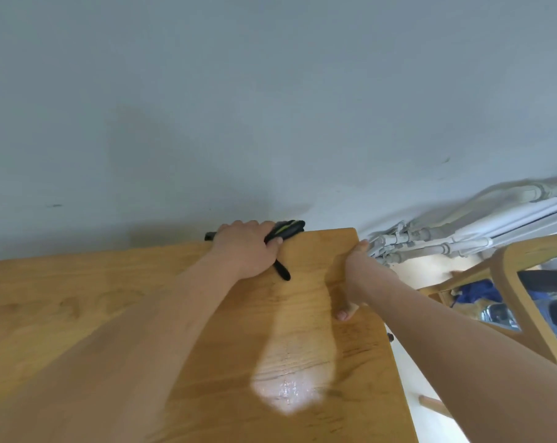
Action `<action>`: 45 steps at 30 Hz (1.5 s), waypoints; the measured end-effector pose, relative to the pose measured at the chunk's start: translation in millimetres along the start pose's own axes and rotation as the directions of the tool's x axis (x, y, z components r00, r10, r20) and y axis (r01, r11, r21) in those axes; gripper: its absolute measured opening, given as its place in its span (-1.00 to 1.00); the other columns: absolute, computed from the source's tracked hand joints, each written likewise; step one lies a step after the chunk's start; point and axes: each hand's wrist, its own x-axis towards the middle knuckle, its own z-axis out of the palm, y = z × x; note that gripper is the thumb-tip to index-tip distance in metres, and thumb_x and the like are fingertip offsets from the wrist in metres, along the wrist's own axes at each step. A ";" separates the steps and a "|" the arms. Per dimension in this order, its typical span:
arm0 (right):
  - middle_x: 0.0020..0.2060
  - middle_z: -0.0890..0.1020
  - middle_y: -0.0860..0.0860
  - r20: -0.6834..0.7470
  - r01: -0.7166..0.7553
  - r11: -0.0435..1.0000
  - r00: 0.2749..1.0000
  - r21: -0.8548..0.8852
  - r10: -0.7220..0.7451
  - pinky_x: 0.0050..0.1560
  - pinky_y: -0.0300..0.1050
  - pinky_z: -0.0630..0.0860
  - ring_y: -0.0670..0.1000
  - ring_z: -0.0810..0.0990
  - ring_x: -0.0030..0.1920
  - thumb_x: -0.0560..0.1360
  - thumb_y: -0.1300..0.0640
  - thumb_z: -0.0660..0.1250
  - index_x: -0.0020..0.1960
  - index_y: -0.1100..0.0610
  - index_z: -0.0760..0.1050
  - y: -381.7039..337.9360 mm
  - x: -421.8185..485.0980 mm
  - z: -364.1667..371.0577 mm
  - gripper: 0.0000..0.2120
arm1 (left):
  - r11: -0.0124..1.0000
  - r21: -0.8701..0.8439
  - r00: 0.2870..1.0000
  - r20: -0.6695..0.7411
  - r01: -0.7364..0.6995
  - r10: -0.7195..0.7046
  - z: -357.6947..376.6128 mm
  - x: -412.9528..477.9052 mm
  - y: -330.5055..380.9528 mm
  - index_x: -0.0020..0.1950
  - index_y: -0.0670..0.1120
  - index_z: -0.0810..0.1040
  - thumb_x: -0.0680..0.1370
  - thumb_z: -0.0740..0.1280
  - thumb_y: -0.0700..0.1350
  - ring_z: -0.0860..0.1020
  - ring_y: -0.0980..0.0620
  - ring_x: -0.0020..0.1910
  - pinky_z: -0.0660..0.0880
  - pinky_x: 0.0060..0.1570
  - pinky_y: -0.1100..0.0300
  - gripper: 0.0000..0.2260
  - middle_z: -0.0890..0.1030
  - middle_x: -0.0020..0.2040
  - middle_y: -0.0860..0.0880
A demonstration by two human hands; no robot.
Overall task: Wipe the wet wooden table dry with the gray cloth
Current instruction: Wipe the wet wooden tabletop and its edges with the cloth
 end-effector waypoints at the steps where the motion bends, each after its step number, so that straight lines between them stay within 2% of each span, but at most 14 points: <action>1: 0.38 0.52 0.28 0.061 -0.035 0.999 0.997 -0.040 0.037 0.39 0.27 0.41 0.29 0.52 0.35 0.46 0.01 0.57 0.66 0.24 -0.13 -3.1 -2.8 0.7 0.09 | 0.999 -0.035 1.000 0.009 -0.015 0.015 0.0 -3.8 -11.1 0.47 0.16 0.37 0.67 -0.02 0.26 0.53 -0.07 0.17 0.47 0.19 -0.07 -0.56 0.59 0.22 0.02; 4: 0.56 0.35 0.15 0.128 -0.128 0.980 0.981 -0.155 0.149 0.39 0.23 0.38 0.22 0.43 0.48 0.31 -0.12 0.67 0.65 0.16 -0.34 -9.7 -25.9 -2.5 0.39 | 0.998 -0.065 1.000 0.023 -0.007 0.009 -6.9 -19.1 -57.5 0.24 0.11 0.48 0.65 0.01 0.28 0.57 0.01 -0.06 0.56 0.00 0.02 -0.61 0.62 -0.02 0.05; 6: 0.62 0.16 0.19 -0.067 -0.075 0.965 0.996 -0.252 0.060 0.19 0.10 0.49 0.21 0.39 0.50 0.36 0.00 0.65 0.64 0.25 -0.29 -14.1 -53.4 -3.5 0.30 | 0.998 -0.065 1.000 0.017 0.018 -0.017 -12.0 -37.7 -104.1 0.19 0.10 0.48 0.65 0.00 0.30 0.57 0.03 -0.13 0.57 -0.06 0.04 -0.60 0.61 -0.09 0.06; 8: 0.63 0.05 0.24 -0.232 -0.028 0.875 0.968 -0.483 -0.098 0.21 0.05 0.53 0.22 0.31 0.54 0.45 0.10 0.54 0.65 0.24 -0.22 -32.7 -86.3 2.8 0.11 | 0.996 -0.074 0.999 0.002 0.054 -0.054 -16.0 -65.8 -159.0 0.30 0.14 0.46 0.65 0.00 0.31 0.59 0.01 -0.06 0.59 -0.01 0.02 -0.59 0.63 0.01 0.05; 10: 0.63 0.01 0.25 -0.158 0.057 0.767 0.966 -0.639 -0.204 0.33 0.14 0.44 0.28 0.22 0.56 0.52 0.15 0.41 0.67 0.21 -0.19 -76.2 -115.5 11.6 -0.03 | 0.994 -0.050 0.996 -0.010 0.093 -0.093 -19.4 -97.4 -215.0 0.41 0.17 0.41 0.65 -0.01 0.31 0.59 -0.04 0.07 0.57 0.07 0.00 -0.55 0.63 0.15 0.01; 14: 0.37 0.50 0.11 -0.001 0.240 0.769 0.954 -0.593 -0.298 0.17 0.05 0.52 0.20 0.52 0.35 0.55 0.17 0.35 0.46 0.12 0.43 -214.7 -163.2 14.2 -0.52 | 0.988 0.013 0.985 -0.073 0.155 -0.153 -27.0 -154.2 -318.7 0.42 0.15 0.42 0.65 -0.04 0.30 0.57 -0.06 0.09 0.53 0.09 -0.01 -0.52 0.64 0.14 0.01; 16: 0.25 0.54 0.03 -0.009 0.399 0.794 0.891 -0.458 -0.453 -0.03 -0.02 0.47 0.15 0.56 0.29 0.55 0.09 0.38 0.32 0.05 0.53 -289.5 -183.7 21.1 -0.66 | 0.980 0.022 0.976 -0.098 0.197 -0.194 -30.6 -180.0 -365.5 0.43 0.14 0.42 0.65 -0.04 0.29 0.56 -0.07 0.11 0.50 0.14 -0.03 -0.52 0.63 0.16 0.01; 20: 0.38 0.40 0.06 0.002 0.553 0.803 0.824 -0.222 -0.567 0.11 0.12 0.54 0.17 0.38 0.44 0.41 -0.19 0.55 0.46 0.01 0.34 -409.7 -219.3 62.5 -0.27 | 0.956 -0.006 0.948 -0.132 0.293 -0.291 -35.5 -225.2 -446.1 0.47 0.13 0.40 0.66 -0.02 0.28 0.54 -0.13 0.25 0.46 0.26 -0.08 -0.52 0.61 0.25 -0.03; 25: 0.65 -0.22 0.19 0.100 0.553 0.741 0.822 -0.382 -0.561 0.42 0.47 0.31 0.33 -0.16 0.64 0.26 -0.06 0.70 0.67 -0.08 -0.25 -481.7 -245.1 103.1 0.36 | 0.837 -0.383 0.898 -0.041 0.390 -0.438 -29.9 -266.9 -515.6 0.45 0.05 0.38 0.70 0.07 0.19 0.56 -0.08 0.04 0.56 0.01 -0.02 -0.60 0.59 0.06 -0.06; 29: 0.63 -0.29 0.23 0.110 0.500 0.787 0.861 -0.362 -0.496 0.38 0.46 0.39 0.39 -0.22 0.62 0.22 0.16 0.74 0.67 -0.07 -0.28 -501.4 -248.0 107.7 0.43 | 0.805 -0.478 0.883 -0.116 0.351 -0.454 -8.4 -286.0 -512.3 0.33 -0.04 0.47 0.71 0.09 0.12 0.53 -0.07 -0.06 0.47 -0.18 0.03 -0.66 0.56 -0.11 -0.04; 34: 0.63 -0.34 0.13 0.131 0.501 0.802 0.864 -0.325 -0.486 0.45 0.37 0.32 0.29 -0.28 0.63 0.25 0.15 0.72 0.66 -0.16 -0.29 -496.4 -249.3 102.2 0.40 | 0.828 -0.435 0.853 -0.212 0.354 -0.477 -12.1 -276.6 -496.4 0.43 -0.08 0.42 0.72 0.10 0.05 0.43 -0.12 0.13 0.45 0.04 -0.03 -0.65 0.54 0.12 -0.13; 37: 0.63 -0.36 0.12 0.146 0.498 0.805 0.866 -0.322 -0.477 0.47 0.38 0.29 0.27 -0.29 0.63 0.27 0.15 0.71 0.66 -0.17 -0.30 -497.6 -249.2 101.4 0.39 | 0.921 -0.272 0.916 -0.213 0.278 -0.340 -30.0 -245.8 -492.2 0.40 -0.01 0.45 0.72 0.10 0.04 0.46 -0.13 0.19 0.47 0.02 -0.03 -0.68 0.54 0.24 -0.09; 41: 0.63 -0.37 0.08 0.156 0.490 0.818 0.871 -0.300 -0.465 0.48 0.38 0.24 0.23 -0.33 0.63 0.24 0.14 0.72 0.66 -0.21 -0.22 -498.5 -243.5 100.2 0.37 | 0.985 -0.137 0.993 0.056 0.107 -0.100 -54.1 -186.7 -454.0 0.15 0.03 0.52 0.70 0.08 0.10 0.56 -0.06 0.02 0.52 -0.01 -0.01 -0.74 0.63 0.06 -0.02; 45: 0.62 -0.40 0.08 0.159 0.465 0.835 0.885 -0.293 -0.437 0.52 0.37 0.17 0.19 -0.37 0.62 0.21 0.14 0.74 0.68 -0.15 -0.11 -499.3 -239.7 100.6 0.34 | 0.991 -0.135 1.000 0.004 0.013 -0.012 -47.4 -164.8 -417.5 0.09 0.04 0.48 0.68 0.10 0.10 0.57 -0.07 -0.02 0.40 -0.16 0.05 -0.78 0.64 0.05 0.00</action>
